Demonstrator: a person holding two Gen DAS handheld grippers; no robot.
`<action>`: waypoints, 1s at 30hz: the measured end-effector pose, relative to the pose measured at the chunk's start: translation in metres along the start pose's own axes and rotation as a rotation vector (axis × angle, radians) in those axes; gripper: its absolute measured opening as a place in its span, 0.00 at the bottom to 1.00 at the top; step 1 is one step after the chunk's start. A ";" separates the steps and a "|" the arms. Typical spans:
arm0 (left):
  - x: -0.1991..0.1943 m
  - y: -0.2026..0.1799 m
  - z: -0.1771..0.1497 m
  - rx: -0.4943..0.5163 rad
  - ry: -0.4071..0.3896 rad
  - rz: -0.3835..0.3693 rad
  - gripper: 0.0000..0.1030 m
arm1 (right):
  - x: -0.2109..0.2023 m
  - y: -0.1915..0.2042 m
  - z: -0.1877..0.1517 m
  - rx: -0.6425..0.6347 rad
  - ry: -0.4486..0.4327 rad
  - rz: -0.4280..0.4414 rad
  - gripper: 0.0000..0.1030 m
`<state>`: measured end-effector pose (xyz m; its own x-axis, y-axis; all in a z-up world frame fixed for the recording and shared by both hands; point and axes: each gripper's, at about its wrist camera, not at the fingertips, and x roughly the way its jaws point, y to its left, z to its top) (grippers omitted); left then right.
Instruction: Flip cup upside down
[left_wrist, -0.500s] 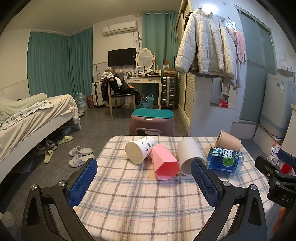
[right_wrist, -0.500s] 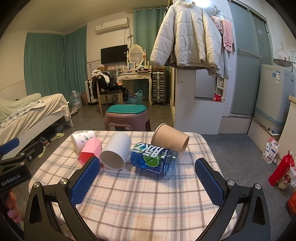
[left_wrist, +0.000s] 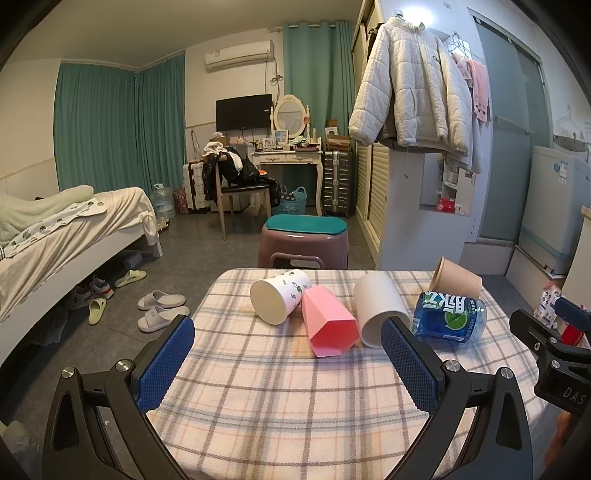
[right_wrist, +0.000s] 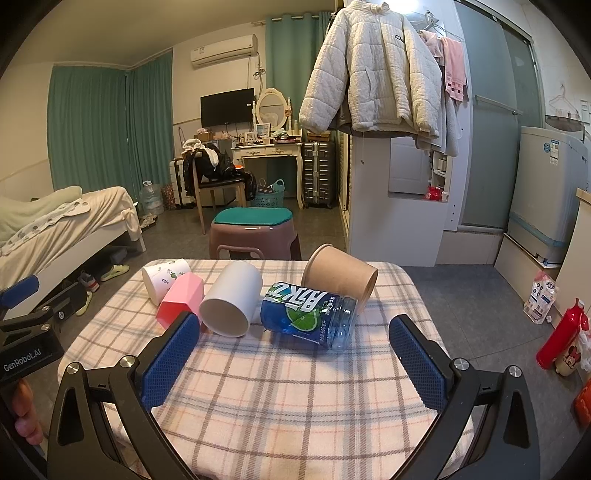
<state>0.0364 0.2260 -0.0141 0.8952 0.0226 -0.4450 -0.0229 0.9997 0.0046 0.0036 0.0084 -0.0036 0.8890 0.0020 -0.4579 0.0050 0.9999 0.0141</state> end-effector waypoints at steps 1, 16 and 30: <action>0.000 0.000 0.000 0.000 0.000 0.001 1.00 | 0.000 -0.001 0.000 0.001 0.000 0.000 1.00; 0.000 0.000 0.002 0.002 0.001 0.001 1.00 | 0.002 0.002 -0.007 0.002 0.002 0.004 1.00; 0.004 0.011 0.000 0.000 0.006 -0.007 1.00 | 0.006 0.006 -0.010 0.002 0.012 0.002 1.00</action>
<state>0.0399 0.2373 -0.0155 0.8926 0.0158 -0.4506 -0.0168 0.9999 0.0017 0.0047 0.0150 -0.0148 0.8835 0.0045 -0.4684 0.0038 0.9999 0.0168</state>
